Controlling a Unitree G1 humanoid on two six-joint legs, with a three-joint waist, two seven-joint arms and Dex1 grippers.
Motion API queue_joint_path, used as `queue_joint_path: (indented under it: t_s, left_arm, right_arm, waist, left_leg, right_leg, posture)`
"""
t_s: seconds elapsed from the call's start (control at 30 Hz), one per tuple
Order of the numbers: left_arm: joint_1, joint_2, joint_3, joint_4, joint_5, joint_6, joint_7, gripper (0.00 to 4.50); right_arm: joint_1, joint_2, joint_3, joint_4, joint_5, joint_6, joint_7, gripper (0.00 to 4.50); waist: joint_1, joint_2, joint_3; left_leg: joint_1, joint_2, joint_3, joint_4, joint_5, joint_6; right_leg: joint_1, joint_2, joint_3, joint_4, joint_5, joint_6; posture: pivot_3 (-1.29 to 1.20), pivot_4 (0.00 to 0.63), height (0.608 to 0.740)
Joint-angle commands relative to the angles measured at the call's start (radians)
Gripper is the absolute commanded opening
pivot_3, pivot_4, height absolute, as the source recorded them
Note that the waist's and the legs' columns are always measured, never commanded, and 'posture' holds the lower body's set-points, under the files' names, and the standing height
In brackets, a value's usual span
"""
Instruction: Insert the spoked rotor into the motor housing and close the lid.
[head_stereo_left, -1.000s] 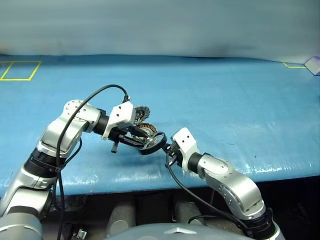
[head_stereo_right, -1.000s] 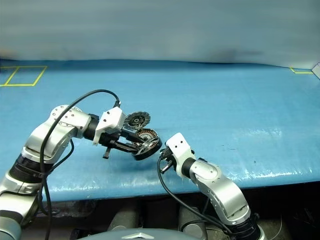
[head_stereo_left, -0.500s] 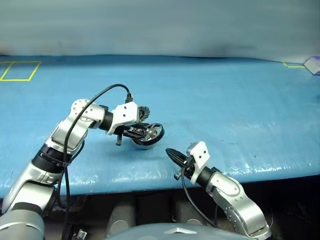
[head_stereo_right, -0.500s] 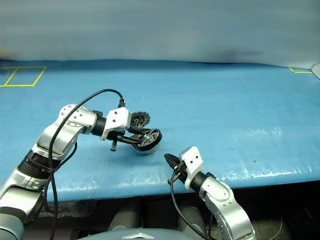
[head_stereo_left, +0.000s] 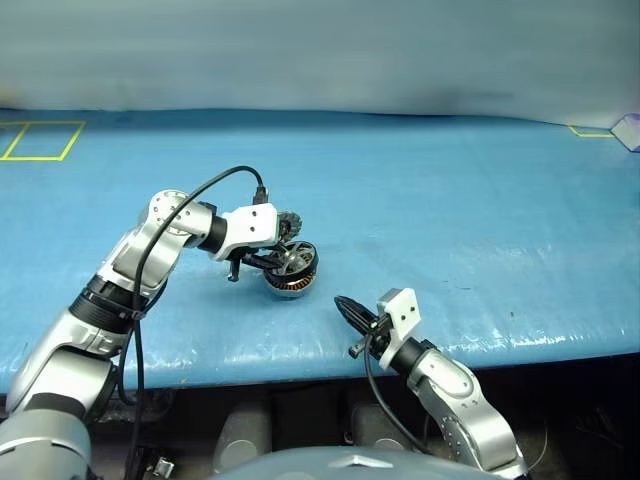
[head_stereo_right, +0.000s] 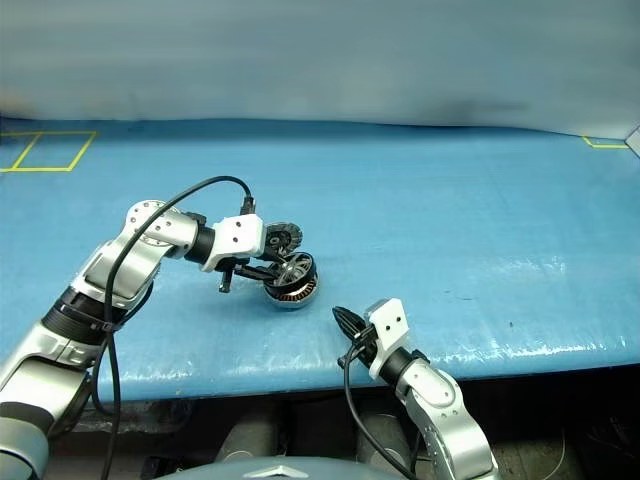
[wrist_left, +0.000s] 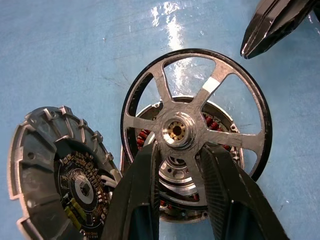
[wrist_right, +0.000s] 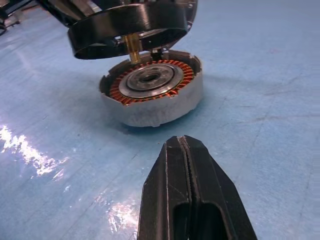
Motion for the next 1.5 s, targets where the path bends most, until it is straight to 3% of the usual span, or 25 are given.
queue_joint_path:
  t_s: [0.03,1.13,1.5]
  left_arm:
    - [-0.025,0.006,0.002,0.003,0.018,-0.024,-0.007,0.9]
    - [-0.031,-0.042,-0.031,0.057,0.148,-0.072,0.032,0.9]
    - [-0.019,-0.026,-0.003,-0.013,0.109,-0.028,0.013,0.9]
  right_arm:
    - [-0.003,0.01,-0.014,-0.014,0.013,-0.025,0.001,0.0]
    - [-0.013,0.013,-0.002,-0.012,-0.016,0.022,-0.036,0.0]
    - [-0.024,0.006,-0.004,-0.005,-0.019,0.037,-0.04,0.0]
  waist:
    - [0.0,0.0,0.0]
    - [0.002,0.0,0.0]
    - [0.002,0.0,0.0]
  left_leg:
    - [0.0,0.0,0.0,0.0,0.0,0.0]
    - [0.0,0.0,0.0,0.0,0.0,0.0]
    - [0.0,0.0,0.0,0.0,0.0,0.0]
  right_leg:
    - [0.0,0.0,0.0,0.0,0.0,0.0]
    - [0.0,0.0,0.0,0.0,0.0,0.0]
    - [0.0,0.0,0.0,0.001,0.0,0.0]
  posture:
    - [0.0,0.15,0.74]
    - [0.0,0.15,0.74]
    - [0.0,0.15,0.74]
